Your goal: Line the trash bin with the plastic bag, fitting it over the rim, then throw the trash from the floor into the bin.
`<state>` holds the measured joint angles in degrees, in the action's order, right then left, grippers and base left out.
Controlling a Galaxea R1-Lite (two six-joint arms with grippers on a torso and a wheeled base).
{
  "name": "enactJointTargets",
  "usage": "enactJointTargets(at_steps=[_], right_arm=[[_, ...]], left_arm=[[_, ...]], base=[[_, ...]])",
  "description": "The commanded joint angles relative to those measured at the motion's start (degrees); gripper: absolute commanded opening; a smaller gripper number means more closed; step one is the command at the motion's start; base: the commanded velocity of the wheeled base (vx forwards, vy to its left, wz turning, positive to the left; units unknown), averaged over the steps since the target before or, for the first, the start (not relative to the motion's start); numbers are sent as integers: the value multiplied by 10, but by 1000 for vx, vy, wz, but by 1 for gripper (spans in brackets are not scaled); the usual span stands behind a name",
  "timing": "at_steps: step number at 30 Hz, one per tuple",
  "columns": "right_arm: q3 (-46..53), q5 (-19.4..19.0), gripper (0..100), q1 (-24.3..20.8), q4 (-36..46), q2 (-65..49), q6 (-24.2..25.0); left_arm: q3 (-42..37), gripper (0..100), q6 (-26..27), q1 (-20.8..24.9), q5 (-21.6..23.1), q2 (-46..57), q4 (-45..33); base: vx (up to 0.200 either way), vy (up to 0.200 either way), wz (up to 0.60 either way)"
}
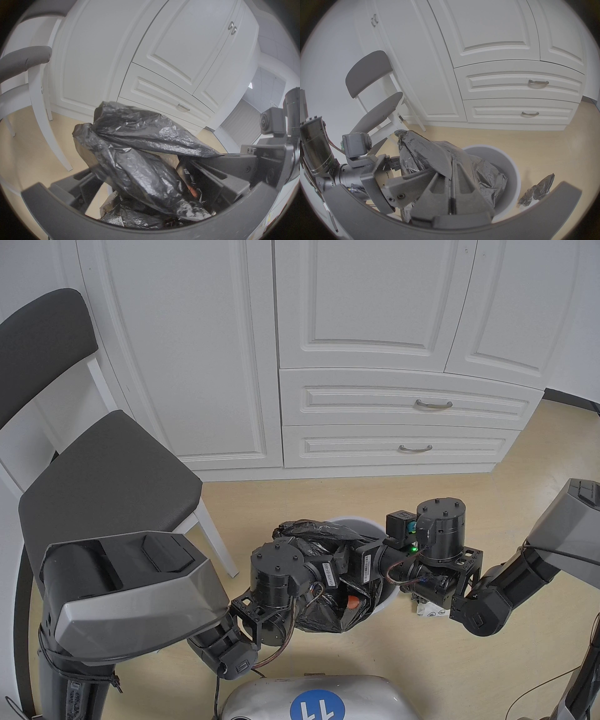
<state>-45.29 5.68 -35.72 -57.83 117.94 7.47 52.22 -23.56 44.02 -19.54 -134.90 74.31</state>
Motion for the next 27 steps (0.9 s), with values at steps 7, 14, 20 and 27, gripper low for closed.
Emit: enactJointTargets(at_steps=[7, 14, 20, 27], right_arm=[[0, 0, 0, 6, -1, -1, -8], [-6, -4, 0, 53, -4, 3, -27], [-19, -10, 0, 96, -4, 7, -39], [-37, -27, 0, 124, -3, 25, -39]], left_arm=[[-4, 0, 2, -4, -1, -12, 2], [-22, 0, 28, -24, -1, 2, 6], [-59, 0, 95, -34, 2, 22, 7], [-81, 0, 124, -39, 3, 32, 9]], base=[[0, 0, 0], [0, 0, 0], [0, 0, 0], [0, 0, 0]])
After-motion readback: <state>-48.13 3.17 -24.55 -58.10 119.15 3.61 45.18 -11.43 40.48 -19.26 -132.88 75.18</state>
